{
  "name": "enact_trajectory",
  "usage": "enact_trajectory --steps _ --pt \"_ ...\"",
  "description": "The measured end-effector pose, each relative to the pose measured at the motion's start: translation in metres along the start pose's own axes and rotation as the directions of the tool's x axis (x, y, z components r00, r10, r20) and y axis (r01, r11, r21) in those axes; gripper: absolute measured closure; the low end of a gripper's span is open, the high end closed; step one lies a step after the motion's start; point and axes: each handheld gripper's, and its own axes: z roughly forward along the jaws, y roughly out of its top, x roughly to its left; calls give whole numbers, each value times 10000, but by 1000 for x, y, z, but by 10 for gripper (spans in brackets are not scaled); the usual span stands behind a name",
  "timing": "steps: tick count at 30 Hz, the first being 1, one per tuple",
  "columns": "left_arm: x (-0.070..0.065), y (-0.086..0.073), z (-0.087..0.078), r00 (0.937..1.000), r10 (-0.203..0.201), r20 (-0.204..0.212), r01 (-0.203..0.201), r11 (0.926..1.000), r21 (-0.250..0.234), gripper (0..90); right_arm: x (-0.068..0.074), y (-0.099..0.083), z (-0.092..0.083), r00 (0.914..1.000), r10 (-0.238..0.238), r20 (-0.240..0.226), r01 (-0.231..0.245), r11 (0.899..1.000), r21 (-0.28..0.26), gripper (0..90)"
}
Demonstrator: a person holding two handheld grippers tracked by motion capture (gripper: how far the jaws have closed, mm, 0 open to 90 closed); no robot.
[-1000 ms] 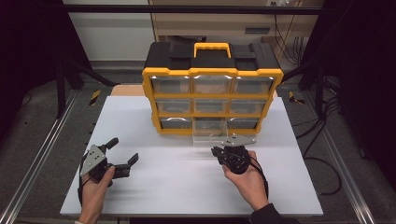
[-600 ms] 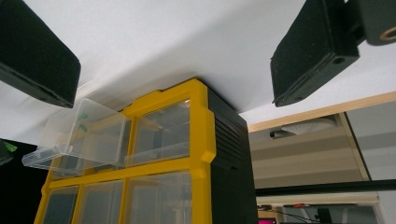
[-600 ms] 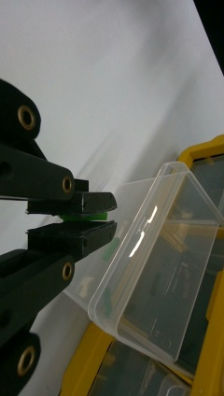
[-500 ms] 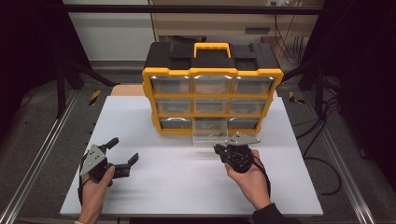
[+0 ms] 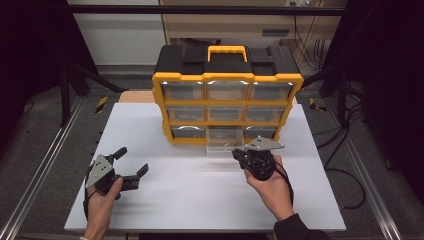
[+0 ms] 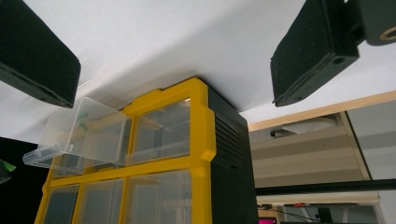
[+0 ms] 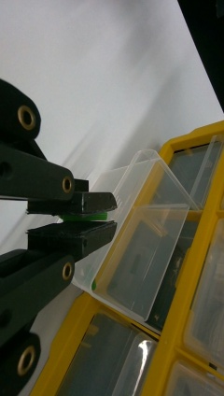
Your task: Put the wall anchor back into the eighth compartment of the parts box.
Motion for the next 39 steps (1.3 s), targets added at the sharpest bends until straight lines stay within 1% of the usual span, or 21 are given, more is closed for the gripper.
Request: enact_trajectory --steps 1,3,4,6,7,9,10,12,15,16,17,18,20,23,29,32,35,36,39 --pt "0 0 0 10000 3 4 -3 10000 4 11 -2 1 -1 9998 -196 -66 196 9998 -11 843" --pt "0 0 0 10000 5 7 -5 10000 12 11 -1 3 -2 10000 -83 38 84 9999 -66 843" --pt "0 0 0 10000 5 7 -5 10000 14 11 -2 4 -3 9998 -207 15 207 9997 -102 842" --pt "0 0 0 10000 10 6 -10 10000 18 11 -2 7 -4 9999 -153 11 153 9998 -137 842" --pt "0 0 0 10000 4 6 -4 10000 10 11 -2 8 -5 9997 -231 5 231 9996 -170 843" --pt "0 0 0 10000 6 4 -6 10000 11 11 -2 10 -5 9999 -144 29 144 9997 -172 843" --pt "0 0 0 10000 5 2 -5 10000 8 11 -2 11 -6 9998 -178 -25 177 9997 -174 843" --pt "0 0 0 10000 1 4 -1 10000 3 11 -2 13 -5 9998 -192 64 193 9997 -180 843" --pt "0 0 0 10000 -17 -3 17 10000 -13 11 -3 17 -6 9995 -307 36 308 9993 -222 843" --pt "0 0 0 10000 -14 -2 14 10000 -12 11 -3 18 -6 9997 -254 20 254 9993 -270 843" --pt "0 0 0 10000 -6 -1 6 10000 -5 11 -3 19 -6 9995 -302 49 303 9992 -254 842" --pt "0 0 0 10000 -39 -2 39 10000 -41 11 -3 21 -7 9997 -200 102 203 9994 -267 843" --pt "0 0 0 10000 5 10 -5 10000 -8 12 -4 25 -8 9995 -318 49 319 9989 -338 842" --pt "0 1 0 10000 25 19 -25 10000 -11 11 -4 30 -9 9991 -410 104 413 9985 -368 843" --pt "0 1 0 10000 28 14 -28 10000 -17 11 -6 37 -5 9988 -473 157 479 9982 -366 842" --pt "0 1 0 10000 18 15 -18 10000 -33 11 -6 38 -3 9992 -371 144 376 9988 -329 843" --pt "0 1 0 10000 28 24 -28 10000 -30 11 -8 40 -2 9991 -393 145 399 9985 -387 843" --pt "0 1 0 10000 30 28 -29 10000 -34 11 -7 41 -2 9993 -321 171 327 9988 -352 842" --pt "0 1 0 10000 25 23 -25 10000 -38 12 -8 43 -1 9991 -382 160 387 9987 -335 843"
